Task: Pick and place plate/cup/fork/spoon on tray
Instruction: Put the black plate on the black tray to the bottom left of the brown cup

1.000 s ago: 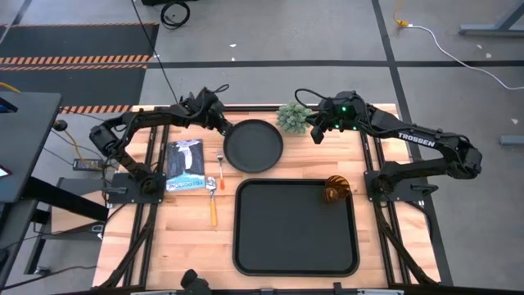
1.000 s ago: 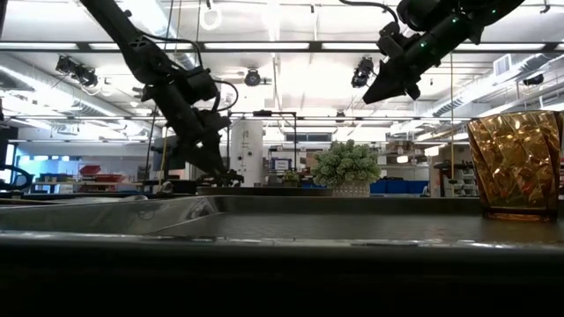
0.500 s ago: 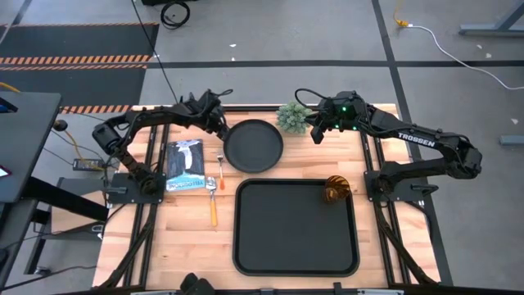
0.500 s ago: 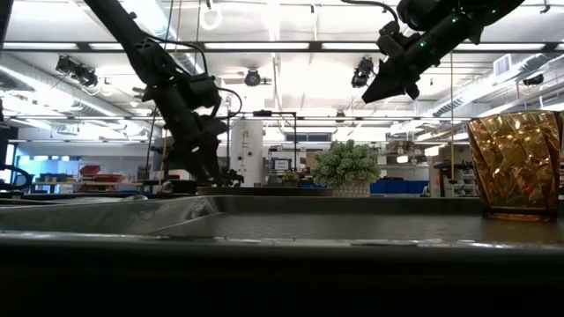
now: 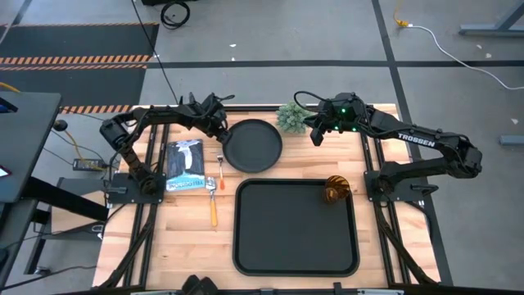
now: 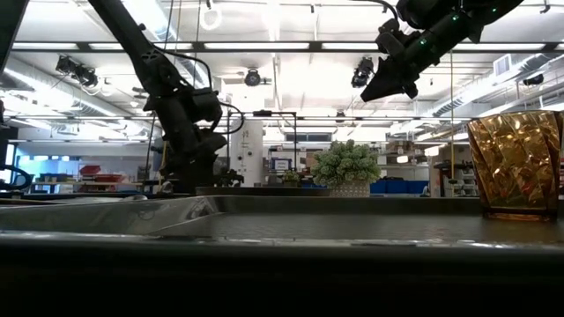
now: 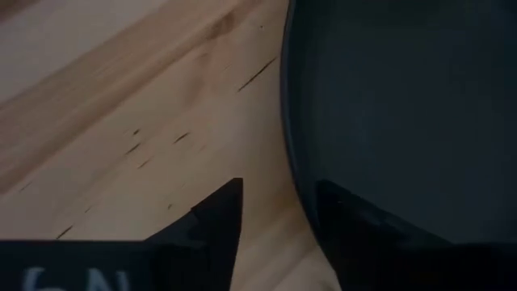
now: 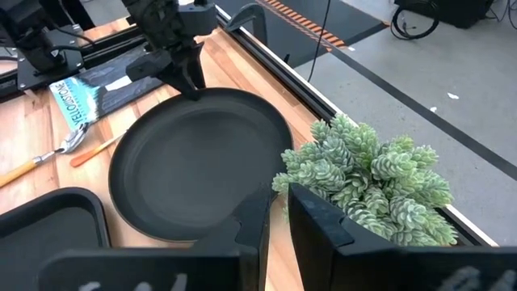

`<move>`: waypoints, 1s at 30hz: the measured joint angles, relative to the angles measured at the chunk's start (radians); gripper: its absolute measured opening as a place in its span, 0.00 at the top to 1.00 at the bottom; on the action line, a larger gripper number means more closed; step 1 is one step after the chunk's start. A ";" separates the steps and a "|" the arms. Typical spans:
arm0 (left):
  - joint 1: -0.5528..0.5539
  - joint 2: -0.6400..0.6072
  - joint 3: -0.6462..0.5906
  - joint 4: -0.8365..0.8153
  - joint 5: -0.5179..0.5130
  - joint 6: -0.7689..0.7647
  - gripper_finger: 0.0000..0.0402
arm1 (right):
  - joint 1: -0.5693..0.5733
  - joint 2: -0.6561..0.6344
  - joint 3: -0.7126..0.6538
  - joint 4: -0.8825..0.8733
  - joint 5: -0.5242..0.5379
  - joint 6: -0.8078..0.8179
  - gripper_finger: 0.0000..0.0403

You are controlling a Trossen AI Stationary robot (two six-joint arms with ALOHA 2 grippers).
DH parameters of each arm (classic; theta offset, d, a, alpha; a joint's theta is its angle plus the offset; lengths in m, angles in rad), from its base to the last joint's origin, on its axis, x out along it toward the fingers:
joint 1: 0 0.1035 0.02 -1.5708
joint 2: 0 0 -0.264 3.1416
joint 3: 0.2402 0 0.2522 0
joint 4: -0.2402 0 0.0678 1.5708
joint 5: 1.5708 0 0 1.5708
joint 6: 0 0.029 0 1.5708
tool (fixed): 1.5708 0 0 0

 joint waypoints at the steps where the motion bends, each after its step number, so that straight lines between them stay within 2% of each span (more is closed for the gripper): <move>1: -0.002 0.000 0.000 0.002 0.000 -0.001 0.62 | 0.000 0.000 0.000 0.000 0.000 0.000 0.87; 17: -0.010 0.000 0.000 0.016 -0.009 -0.005 0.97 | 0.000 0.000 0.000 0.005 0.000 0.000 0.87; 24: -0.010 0.000 0.023 0.025 -0.012 0.002 0.97 | 0.000 0.000 0.000 0.008 0.000 0.012 0.87; 30: -0.010 0.000 0.119 -0.046 0.037 0.023 0.97 | 0.000 0.000 0.000 0.008 0.000 0.012 0.87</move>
